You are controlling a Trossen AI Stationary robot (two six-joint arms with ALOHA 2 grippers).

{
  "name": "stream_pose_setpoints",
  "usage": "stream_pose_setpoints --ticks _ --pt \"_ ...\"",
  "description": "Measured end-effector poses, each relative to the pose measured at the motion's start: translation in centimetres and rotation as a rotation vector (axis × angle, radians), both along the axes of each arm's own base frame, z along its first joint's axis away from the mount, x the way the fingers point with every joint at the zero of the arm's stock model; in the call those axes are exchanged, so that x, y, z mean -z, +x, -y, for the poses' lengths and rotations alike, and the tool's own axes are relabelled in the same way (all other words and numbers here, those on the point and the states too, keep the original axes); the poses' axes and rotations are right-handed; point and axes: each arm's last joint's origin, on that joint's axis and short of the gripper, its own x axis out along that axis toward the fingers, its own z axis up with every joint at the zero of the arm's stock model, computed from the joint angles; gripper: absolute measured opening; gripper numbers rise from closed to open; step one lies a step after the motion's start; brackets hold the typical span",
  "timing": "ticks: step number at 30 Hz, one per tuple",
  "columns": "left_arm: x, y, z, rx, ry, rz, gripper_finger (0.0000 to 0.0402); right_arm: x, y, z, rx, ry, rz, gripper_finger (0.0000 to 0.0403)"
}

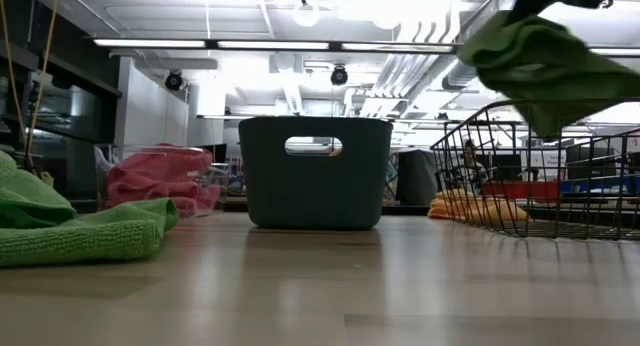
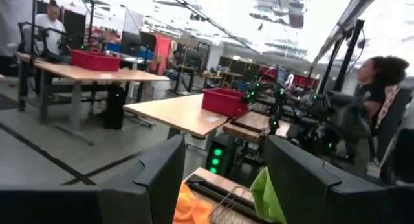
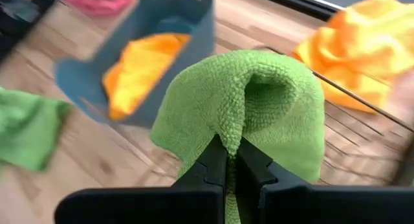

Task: Sort microfiber towel by color & place in baskets
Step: Put the top green towel into the gold wire basket

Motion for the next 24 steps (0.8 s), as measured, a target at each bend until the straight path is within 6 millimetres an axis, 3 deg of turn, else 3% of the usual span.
stream_pose_setpoints --ticks 8,11,18,24 --pt "0.3 1.8 -0.4 0.013 -0.069 0.039 0.0202 0.4 -0.8 -1.2 -0.032 -0.037 -0.019 0.0002" --pt "0.4 2.4 -0.5 0.015 -0.081 0.044 0.0202 2.1 -0.4 -1.3 -0.036 -0.034 -0.062 0.0002" --pt "0.5 3.1 -0.7 0.031 -0.097 0.059 0.0202 8.5 0.6 -1.5 0.037 0.121 -0.153 0.0002" --pt "0.2 2.7 -0.6 0.038 -0.080 0.077 0.0202 10.2 1.0 -0.7 0.178 0.170 -0.116 0.0014"
